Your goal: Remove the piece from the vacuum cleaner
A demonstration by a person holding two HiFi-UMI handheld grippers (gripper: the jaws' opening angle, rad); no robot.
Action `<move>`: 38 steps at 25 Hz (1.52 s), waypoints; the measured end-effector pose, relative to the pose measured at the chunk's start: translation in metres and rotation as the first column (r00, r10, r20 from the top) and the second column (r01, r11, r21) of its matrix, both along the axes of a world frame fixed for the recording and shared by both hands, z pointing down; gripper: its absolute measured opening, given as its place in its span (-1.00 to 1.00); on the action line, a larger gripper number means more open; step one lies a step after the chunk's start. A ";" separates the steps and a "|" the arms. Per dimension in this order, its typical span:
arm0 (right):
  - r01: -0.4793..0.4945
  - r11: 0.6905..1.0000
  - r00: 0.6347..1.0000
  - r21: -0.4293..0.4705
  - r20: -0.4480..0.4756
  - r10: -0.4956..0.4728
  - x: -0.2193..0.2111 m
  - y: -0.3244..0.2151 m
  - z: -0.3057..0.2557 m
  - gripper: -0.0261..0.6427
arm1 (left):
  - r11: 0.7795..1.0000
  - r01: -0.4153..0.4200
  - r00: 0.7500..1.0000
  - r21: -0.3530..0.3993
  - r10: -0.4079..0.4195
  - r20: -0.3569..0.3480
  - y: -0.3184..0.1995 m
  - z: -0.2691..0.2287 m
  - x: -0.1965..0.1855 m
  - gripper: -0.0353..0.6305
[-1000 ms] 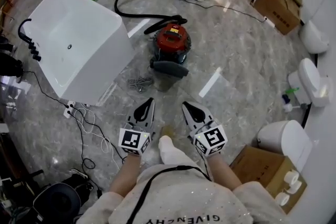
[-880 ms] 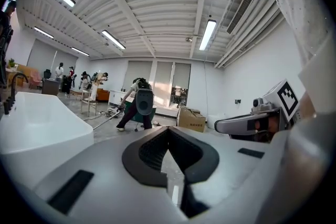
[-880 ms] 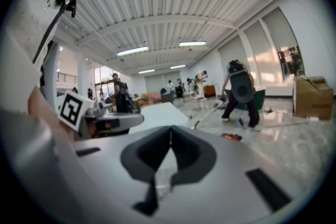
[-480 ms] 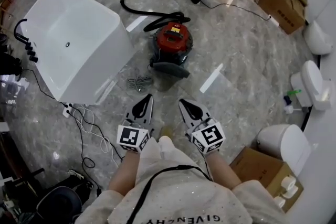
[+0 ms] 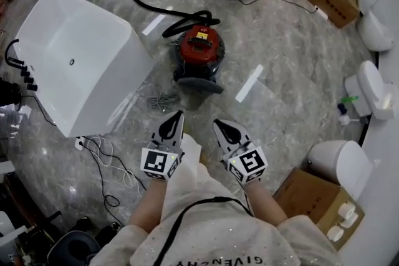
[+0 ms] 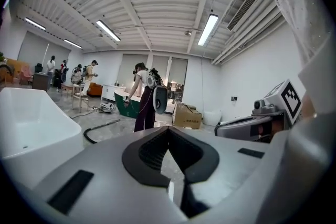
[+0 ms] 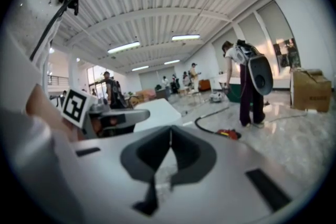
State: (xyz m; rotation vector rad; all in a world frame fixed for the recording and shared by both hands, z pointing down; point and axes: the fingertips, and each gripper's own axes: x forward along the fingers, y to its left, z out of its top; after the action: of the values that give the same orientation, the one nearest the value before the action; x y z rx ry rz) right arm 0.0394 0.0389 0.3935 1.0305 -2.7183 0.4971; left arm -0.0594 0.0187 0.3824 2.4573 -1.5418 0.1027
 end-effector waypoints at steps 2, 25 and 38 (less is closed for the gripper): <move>-0.003 1.000 1.000 0.000 -0.001 0.003 -0.006 -0.011 0.000 -0.88 | 1.000 -0.015 1.000 -0.001 0.015 -0.004 -0.015 0.001 -0.001 -0.83; -0.038 0.996 0.998 -0.081 -0.050 0.034 -0.065 -0.134 0.059 -0.88 | 0.974 -0.198 0.979 -0.112 0.202 0.025 -0.137 0.068 -0.029 -0.83; -0.022 0.991 0.997 -0.134 -0.077 0.012 -0.074 -0.163 0.126 -0.88 | 0.943 -0.259 0.965 -0.209 0.261 -0.021 -0.164 0.139 -0.012 -0.83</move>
State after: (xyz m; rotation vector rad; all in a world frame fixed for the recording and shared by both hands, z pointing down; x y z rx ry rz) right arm -0.0342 -0.1240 0.5199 1.0172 -2.5720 0.6222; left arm -0.0713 -0.1457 0.5215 2.4750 -1.1338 0.3048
